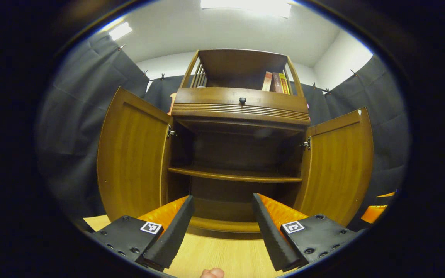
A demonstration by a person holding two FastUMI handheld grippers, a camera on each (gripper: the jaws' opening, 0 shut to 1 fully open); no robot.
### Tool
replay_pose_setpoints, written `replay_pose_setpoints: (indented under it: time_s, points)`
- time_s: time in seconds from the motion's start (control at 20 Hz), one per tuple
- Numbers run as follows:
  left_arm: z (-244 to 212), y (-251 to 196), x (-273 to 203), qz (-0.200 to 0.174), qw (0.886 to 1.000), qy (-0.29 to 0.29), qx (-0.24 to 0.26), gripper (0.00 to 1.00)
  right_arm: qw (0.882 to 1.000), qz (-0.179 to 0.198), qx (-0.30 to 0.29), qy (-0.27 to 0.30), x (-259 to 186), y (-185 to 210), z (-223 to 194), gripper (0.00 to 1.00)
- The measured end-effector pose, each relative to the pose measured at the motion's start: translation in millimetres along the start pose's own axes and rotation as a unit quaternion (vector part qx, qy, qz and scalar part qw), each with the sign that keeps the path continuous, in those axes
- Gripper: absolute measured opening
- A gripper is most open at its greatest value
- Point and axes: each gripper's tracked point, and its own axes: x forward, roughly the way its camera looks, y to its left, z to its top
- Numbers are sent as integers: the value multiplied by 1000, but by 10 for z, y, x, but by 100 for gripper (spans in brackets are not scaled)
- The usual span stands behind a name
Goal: Open the right door of the double-door shoe cabinet with the right hand, and open the left door with the left hand.
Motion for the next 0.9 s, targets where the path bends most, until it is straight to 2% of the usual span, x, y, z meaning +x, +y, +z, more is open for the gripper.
replay_pose_setpoints:
  time_s: [0.1, 0.35, 0.9]
  points:
    - [-51, 46, 40, 14, 1000, 8, 10, 96, 1000, -10, -4, 3, 45, -55, -29, 92]
    - [5, 31, 73, 9, 1000, 1, 17, 99, 1000, -3, 6, 15, 102, -31, -143, 92]
    - [86, 76, -20, 11, 1000, -13, 25, 96, 1000, 11, 2, 11, 99, 88, -131, 92]
